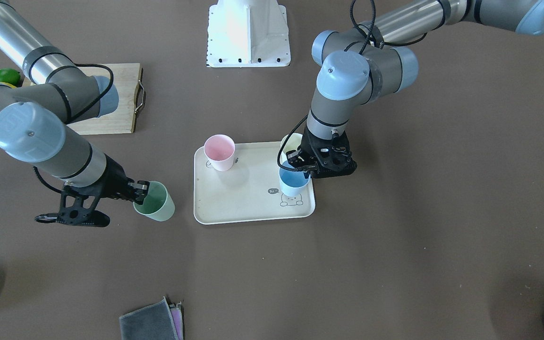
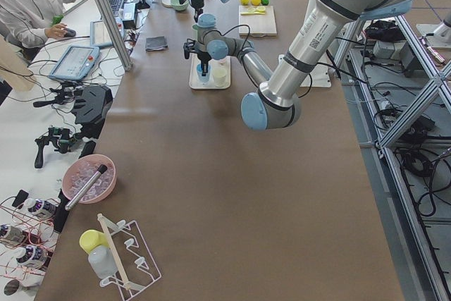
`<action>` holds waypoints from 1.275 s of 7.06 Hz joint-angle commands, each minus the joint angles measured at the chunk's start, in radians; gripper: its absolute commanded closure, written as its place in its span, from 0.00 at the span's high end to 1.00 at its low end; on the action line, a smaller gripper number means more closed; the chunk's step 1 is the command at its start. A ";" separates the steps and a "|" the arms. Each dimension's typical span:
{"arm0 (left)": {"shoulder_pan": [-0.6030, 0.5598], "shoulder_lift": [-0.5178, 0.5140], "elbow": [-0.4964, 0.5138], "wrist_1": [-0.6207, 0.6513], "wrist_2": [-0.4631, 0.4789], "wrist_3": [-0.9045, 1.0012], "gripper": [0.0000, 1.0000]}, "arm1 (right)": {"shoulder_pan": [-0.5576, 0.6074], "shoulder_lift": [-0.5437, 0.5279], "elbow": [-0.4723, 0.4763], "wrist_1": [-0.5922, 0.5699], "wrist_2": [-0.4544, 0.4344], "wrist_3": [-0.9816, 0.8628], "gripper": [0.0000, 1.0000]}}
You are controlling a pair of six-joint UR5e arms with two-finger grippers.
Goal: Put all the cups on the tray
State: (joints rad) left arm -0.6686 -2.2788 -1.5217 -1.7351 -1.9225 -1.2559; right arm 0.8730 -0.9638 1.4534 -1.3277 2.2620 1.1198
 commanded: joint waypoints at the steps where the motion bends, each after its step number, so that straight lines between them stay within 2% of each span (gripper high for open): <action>1: 0.004 -0.005 0.037 -0.044 0.010 -0.005 0.24 | -0.069 0.059 -0.001 0.001 -0.015 0.104 0.00; 2: 0.004 -0.007 0.032 -0.044 0.010 -0.004 0.94 | -0.084 0.068 -0.001 0.002 -0.016 0.113 0.00; 4: -0.003 -0.005 -0.014 -0.034 0.005 0.000 0.97 | -0.124 0.086 -0.004 0.004 -0.064 0.146 0.00; 5: -0.023 0.004 -0.049 -0.021 0.005 0.003 0.97 | -0.132 0.089 -0.004 0.004 -0.090 0.184 0.64; 6: -0.034 0.005 -0.064 -0.008 0.003 0.004 0.97 | -0.134 0.086 -0.004 0.022 -0.097 0.187 1.00; 7: -0.046 0.005 -0.089 0.023 -0.004 0.006 0.97 | -0.124 0.088 0.001 0.025 -0.096 0.180 1.00; 8: -0.072 0.051 -0.147 0.060 -0.048 0.021 0.97 | -0.086 0.074 0.036 0.018 -0.079 0.179 1.00; 9: -0.113 0.149 -0.269 0.106 -0.071 0.136 0.97 | -0.004 0.012 0.088 0.015 0.001 0.154 1.00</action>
State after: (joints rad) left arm -0.7411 -2.2177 -1.6774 -1.6791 -1.9619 -1.2106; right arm 0.7939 -0.9005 1.4901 -1.3090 2.1976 1.2933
